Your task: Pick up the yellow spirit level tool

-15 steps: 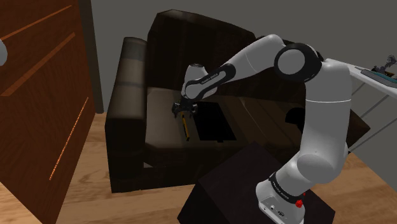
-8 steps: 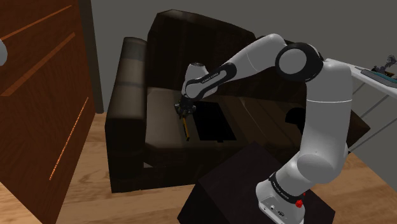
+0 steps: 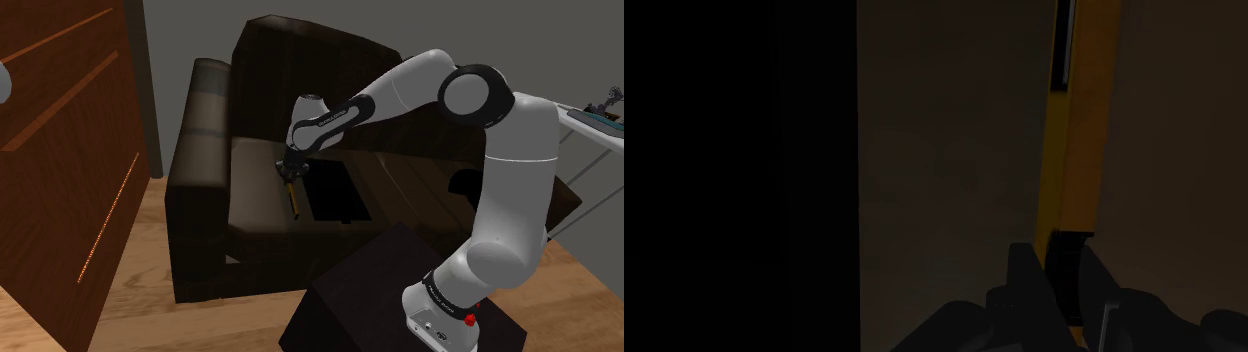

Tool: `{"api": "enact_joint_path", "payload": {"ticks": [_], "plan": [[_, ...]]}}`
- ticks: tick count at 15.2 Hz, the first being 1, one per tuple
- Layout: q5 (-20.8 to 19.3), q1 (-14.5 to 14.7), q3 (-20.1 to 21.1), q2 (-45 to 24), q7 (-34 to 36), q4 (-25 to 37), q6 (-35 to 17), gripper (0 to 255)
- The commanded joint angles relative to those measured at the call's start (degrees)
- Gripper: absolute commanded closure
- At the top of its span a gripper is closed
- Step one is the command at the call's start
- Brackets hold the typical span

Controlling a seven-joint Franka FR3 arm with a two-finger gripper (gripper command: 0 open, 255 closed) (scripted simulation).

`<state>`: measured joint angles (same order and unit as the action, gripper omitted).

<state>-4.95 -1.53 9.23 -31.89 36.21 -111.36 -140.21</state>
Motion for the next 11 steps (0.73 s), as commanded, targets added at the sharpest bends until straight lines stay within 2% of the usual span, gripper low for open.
{"api": "enact_joint_path", "payload": {"ticks": [1, 11], "plan": [[0.22, -0.14, 0.17, 1.10, -0.12, -0.11, 1.04, 255], [1.29, -0.70, 0.91, 6.27, -0.68, -0.06, 6.22, 255]]}}
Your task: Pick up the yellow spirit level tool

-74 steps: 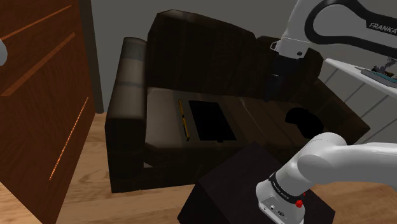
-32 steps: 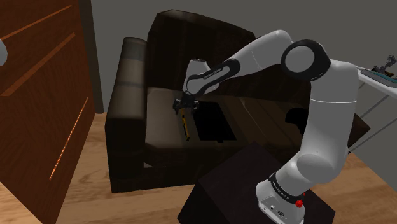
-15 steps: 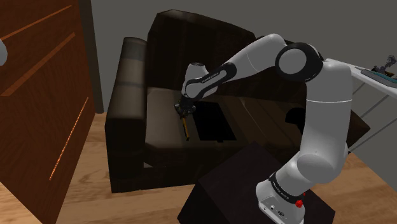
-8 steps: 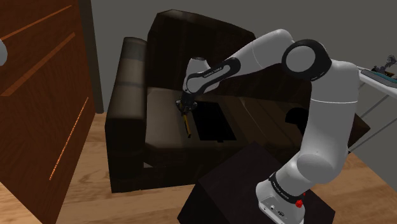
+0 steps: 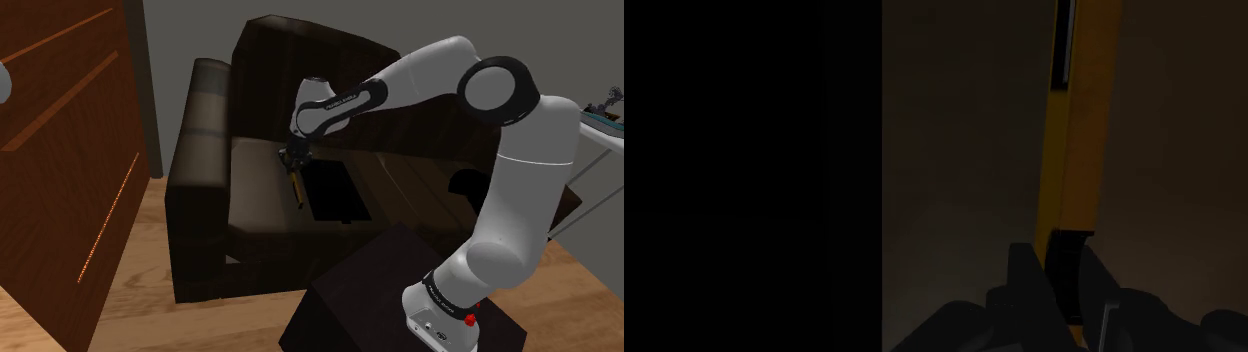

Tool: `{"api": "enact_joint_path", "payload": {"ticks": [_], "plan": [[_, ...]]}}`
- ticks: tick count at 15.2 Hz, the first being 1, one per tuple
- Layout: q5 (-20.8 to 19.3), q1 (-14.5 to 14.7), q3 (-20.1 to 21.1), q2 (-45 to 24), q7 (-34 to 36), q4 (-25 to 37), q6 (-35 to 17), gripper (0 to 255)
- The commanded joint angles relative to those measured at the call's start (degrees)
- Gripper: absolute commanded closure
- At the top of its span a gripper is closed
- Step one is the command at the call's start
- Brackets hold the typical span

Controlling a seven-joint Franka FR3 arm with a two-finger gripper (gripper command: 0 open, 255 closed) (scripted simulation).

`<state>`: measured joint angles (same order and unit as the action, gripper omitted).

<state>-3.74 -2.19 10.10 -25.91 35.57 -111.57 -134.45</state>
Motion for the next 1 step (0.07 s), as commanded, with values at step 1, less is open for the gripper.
{"api": "enact_joint_path", "payload": {"ticks": [1], "plan": [[0.07, -0.03, 0.04, 0.29, -0.04, 0.15, 0.45, 255]]}}
